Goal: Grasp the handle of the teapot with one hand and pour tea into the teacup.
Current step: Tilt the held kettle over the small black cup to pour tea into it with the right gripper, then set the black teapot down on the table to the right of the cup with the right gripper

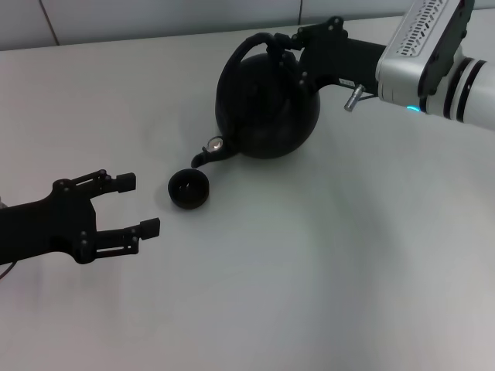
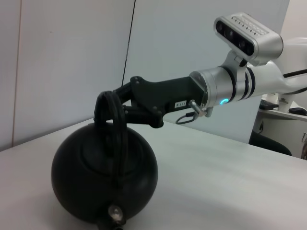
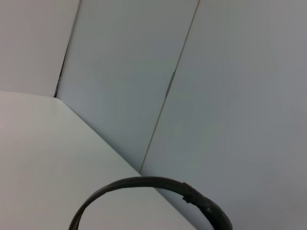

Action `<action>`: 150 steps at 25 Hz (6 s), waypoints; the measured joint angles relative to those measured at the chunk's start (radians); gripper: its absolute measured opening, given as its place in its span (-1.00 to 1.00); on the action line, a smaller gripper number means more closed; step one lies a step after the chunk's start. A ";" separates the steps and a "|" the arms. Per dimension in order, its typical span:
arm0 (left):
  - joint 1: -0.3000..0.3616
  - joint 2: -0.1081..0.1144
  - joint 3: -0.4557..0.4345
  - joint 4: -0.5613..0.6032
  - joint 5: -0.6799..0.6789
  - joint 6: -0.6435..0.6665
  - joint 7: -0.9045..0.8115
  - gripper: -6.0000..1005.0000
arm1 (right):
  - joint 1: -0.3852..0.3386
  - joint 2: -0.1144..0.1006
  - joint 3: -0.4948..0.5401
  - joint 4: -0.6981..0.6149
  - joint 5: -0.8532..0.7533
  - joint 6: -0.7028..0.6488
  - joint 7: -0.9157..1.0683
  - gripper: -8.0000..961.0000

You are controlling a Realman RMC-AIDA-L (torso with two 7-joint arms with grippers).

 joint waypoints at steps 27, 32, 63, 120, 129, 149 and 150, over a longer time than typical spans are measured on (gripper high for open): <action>-0.006 0.000 0.000 0.000 0.000 -0.028 -0.001 0.73 | 0.000 0.000 -0.051 -0.071 0.000 -0.004 -0.051 -0.75; -0.005 0.000 0.000 0.000 0.000 -0.028 0.001 0.73 | -0.001 0.000 -0.075 -0.085 -0.002 0.000 -0.052 -0.75; -0.005 -0.001 0.000 -0.001 0.000 -0.050 0.001 0.73 | -0.047 0.001 -0.146 -0.166 0.004 0.002 -0.082 -0.76; -0.014 -0.012 0.000 0.011 0.007 -0.053 0.003 0.73 | -0.117 -0.006 -0.146 0.254 0.690 -0.015 -0.132 -0.76; -0.017 -0.012 0.000 0.011 0.008 -0.054 0.003 0.73 | -0.114 -0.007 -0.146 0.255 0.689 0.020 -0.132 -0.76; -0.020 -0.014 0.000 0.011 0.009 -0.073 0.003 0.73 | -0.113 -0.008 -0.163 0.239 0.687 0.007 -0.131 -0.22; -0.020 -0.014 0.000 0.011 0.009 -0.074 0.003 0.73 | -0.115 -0.008 -0.162 0.238 0.687 0.007 -0.132 -0.13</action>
